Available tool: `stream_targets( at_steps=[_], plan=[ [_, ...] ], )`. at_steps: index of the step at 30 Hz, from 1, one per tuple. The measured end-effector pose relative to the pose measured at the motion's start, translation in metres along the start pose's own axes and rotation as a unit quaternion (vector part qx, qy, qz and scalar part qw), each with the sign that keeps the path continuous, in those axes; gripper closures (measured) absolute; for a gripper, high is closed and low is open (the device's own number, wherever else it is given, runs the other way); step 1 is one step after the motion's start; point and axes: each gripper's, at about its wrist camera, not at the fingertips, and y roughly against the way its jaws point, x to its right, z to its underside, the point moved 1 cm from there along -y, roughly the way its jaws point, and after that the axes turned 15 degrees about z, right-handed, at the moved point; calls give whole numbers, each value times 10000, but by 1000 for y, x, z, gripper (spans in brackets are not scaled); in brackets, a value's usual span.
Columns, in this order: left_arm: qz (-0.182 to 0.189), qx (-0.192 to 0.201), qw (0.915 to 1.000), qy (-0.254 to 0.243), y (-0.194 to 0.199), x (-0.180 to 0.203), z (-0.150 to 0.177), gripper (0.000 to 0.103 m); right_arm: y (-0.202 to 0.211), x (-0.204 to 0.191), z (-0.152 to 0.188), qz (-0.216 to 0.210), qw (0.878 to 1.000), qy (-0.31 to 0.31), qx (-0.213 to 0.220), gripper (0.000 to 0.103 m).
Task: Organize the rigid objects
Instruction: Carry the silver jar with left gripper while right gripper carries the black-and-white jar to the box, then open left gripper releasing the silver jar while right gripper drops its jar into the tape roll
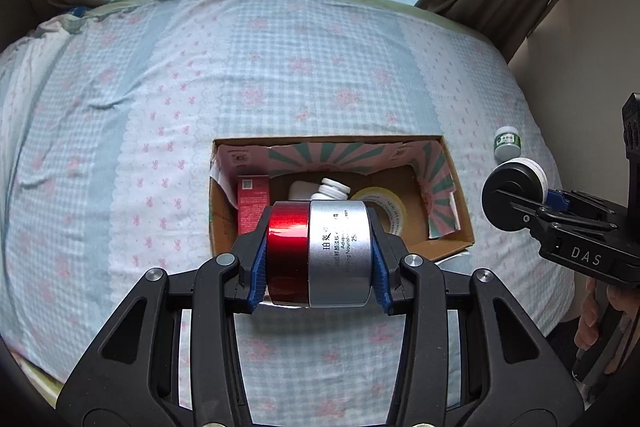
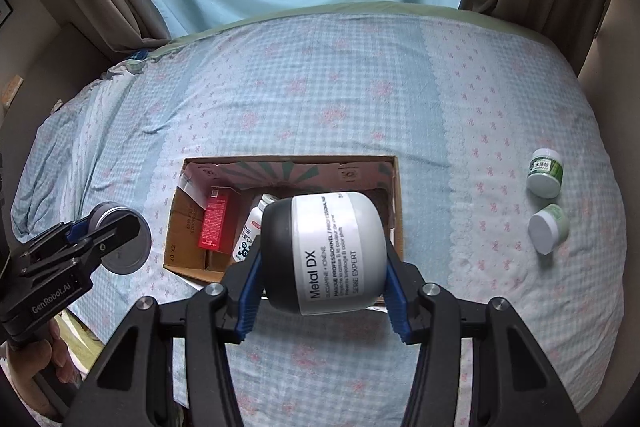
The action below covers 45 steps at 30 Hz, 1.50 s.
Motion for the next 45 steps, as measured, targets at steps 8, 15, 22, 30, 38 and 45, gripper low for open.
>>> stream_targets(
  at_steps=[8,15,22,30,38,45],
  plan=[
    [104,-325,9994,57,-59,-40,-4,65,-60,-39,2,-21,9996,-28,-284,54],
    [194,-644,9976,136,-108,-59,-6,65,-110,-48,4,64,9982,-133,-584,54],
    [171,-877,9960,64,-143,-69,-19,65,-145,-45,3,83,9961,-98,-873,54],
    [40,-1098,9939,-29,-163,-75,-30,64,-165,-52,1,229,9947,221,-973,54],
    [-67,-895,9958,-157,-149,-68,-38,0,-158,-59,6,-114,9939,607,-918,0],
    [-154,-892,9958,-109,-137,-68,-37,0,-149,-54,10,-165,9946,512,-885,0]
  ],
)
